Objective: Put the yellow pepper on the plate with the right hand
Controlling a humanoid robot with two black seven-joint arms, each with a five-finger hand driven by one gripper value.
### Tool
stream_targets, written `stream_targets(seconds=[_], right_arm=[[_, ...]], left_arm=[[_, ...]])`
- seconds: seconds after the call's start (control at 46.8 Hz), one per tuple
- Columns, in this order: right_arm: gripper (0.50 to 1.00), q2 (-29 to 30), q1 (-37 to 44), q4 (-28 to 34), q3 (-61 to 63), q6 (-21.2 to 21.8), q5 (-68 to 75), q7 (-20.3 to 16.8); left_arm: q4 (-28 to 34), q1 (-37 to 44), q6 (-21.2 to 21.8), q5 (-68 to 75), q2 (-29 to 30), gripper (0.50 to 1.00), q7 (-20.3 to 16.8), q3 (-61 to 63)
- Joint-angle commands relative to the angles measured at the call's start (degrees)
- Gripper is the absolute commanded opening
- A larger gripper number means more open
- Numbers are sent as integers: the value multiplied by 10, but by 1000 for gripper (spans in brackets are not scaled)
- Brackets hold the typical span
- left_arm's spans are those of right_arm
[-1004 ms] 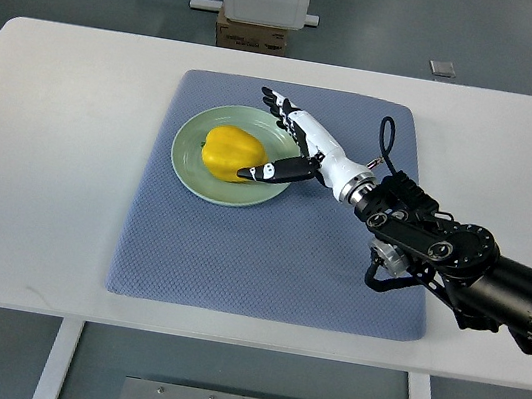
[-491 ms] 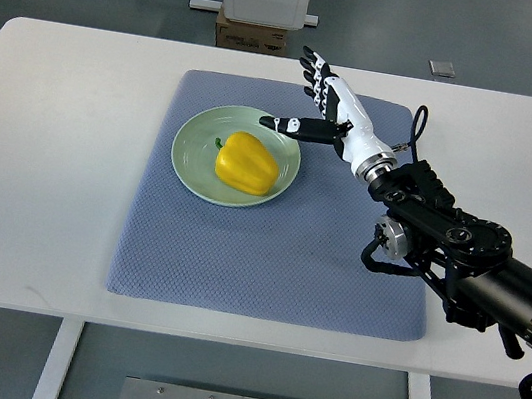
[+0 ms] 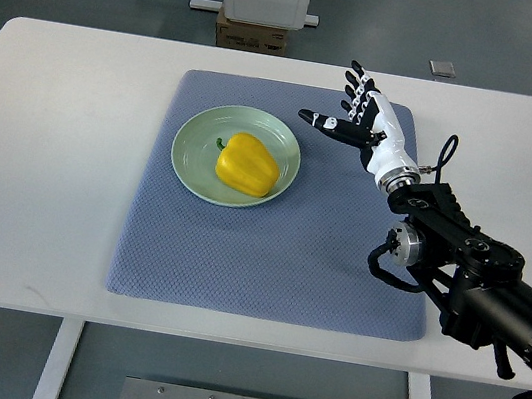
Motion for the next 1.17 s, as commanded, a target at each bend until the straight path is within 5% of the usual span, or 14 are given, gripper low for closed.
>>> stream_targets(seconds=[0.0, 0.427, 0.662, 1.153], right_arm=[[1000, -23, -8, -2, 28, 1, 43, 0], [1000, -63, -64, -44, 153, 33, 83, -4], [1000, -62, -71, -67, 186, 33, 132, -57], [1000, -54, -73, -73, 190, 34, 136, -51]], left_arm=[[0, 0, 0, 0, 0, 1000, 0, 0], [0, 0, 0, 0, 0, 1000, 0, 0], [0, 0, 0, 0, 0, 1000, 0, 0], [0, 0, 0, 0, 0, 1000, 0, 0]])
